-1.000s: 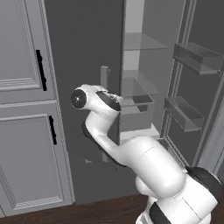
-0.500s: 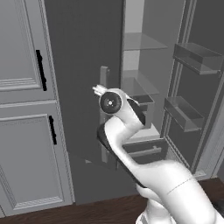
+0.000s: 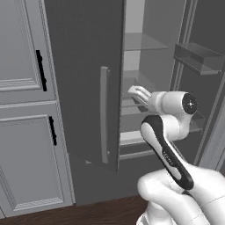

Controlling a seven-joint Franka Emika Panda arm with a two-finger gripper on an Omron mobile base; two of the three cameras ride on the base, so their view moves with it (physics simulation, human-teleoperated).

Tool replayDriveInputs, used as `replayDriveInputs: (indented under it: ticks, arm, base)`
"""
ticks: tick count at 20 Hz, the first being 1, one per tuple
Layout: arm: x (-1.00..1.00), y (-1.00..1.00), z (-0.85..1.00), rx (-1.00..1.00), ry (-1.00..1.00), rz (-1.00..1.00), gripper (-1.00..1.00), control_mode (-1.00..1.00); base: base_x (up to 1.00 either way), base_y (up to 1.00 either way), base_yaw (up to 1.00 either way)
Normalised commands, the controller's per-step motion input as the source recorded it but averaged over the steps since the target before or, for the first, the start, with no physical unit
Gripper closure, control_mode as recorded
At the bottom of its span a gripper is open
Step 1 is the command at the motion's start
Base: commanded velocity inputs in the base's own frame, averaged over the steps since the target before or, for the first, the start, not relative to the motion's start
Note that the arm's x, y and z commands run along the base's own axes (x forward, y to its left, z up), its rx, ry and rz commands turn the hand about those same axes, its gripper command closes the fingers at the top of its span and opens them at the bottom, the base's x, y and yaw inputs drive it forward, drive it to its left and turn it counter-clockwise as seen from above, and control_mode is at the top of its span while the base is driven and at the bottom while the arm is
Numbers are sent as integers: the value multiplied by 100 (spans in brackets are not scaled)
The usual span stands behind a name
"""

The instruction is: Take the strawberry from the fridge and place it on top of the pancake, located on the dining counter.

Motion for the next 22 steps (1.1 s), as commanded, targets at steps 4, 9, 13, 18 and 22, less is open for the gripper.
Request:
replayDriveInputs:
  ticks: [4,9,13,18,22]
  arm:
    - [64,-33,-7,35,0,33,-100,-100]
    - [90,0,-2,27,11,22,-100,-100]
    - [65,-2,0,19,19,24,-100,-100]
    - [84,0,-5,14,16,24,-100,-100]
    - [80,0,0,7,8,20,-100,-100]
  base:
    - [0,0,0]
    - [0,0,0]
    - [0,0,0]
    - [0,0,0]
    - [0,0,0]
